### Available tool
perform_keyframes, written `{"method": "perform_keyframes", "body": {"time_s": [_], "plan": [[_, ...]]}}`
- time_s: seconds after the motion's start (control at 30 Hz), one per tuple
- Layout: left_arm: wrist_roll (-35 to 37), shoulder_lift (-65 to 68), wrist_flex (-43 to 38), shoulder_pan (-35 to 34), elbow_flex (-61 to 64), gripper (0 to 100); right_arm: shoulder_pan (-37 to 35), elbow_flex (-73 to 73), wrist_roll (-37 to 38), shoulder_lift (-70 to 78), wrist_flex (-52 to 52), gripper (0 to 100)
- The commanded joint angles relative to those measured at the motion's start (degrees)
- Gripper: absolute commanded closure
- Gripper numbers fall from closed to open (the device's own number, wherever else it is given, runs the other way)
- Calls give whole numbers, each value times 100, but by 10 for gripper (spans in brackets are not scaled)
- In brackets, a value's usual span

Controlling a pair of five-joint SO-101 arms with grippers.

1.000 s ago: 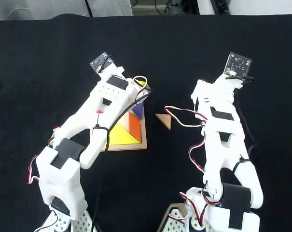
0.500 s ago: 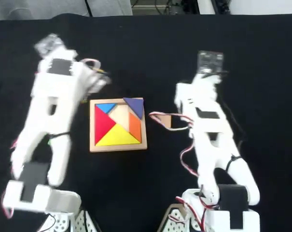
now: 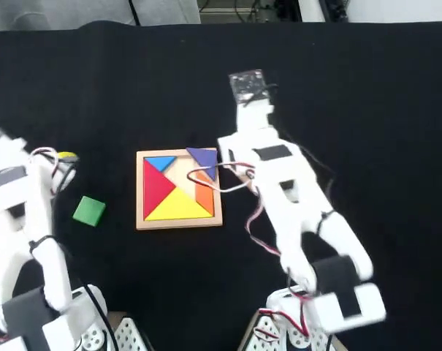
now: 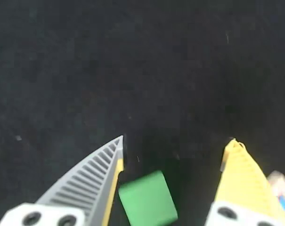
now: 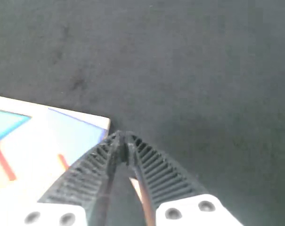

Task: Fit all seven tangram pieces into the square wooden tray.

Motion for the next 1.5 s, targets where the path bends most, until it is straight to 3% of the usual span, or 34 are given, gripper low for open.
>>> {"method": "perform_keyframes", "body": {"time_s": [0.0, 0.2, 0.67, 0.9, 1.1, 1.47], "plan": [[220, -316, -1029, -330, 505, 672, -105, -822, 44, 488, 141, 988], [211, -369, -1398, -119, 769, 672, -220, -1587, 35, 1200, 738, 988], [211, -369, -1398, -110, 804, 672, -659, -1631, 35, 1393, 774, 988], [211, -369, -1398, -110, 813, 672, -598, -1657, 35, 1341, 844, 988], [211, -369, -1398, -101, 813, 672, 9, -1631, 35, 1068, 738, 988], [202, -369, -1398, 110, 901, 672, -123, -1982, 35, 1815, 589, 988]]}}
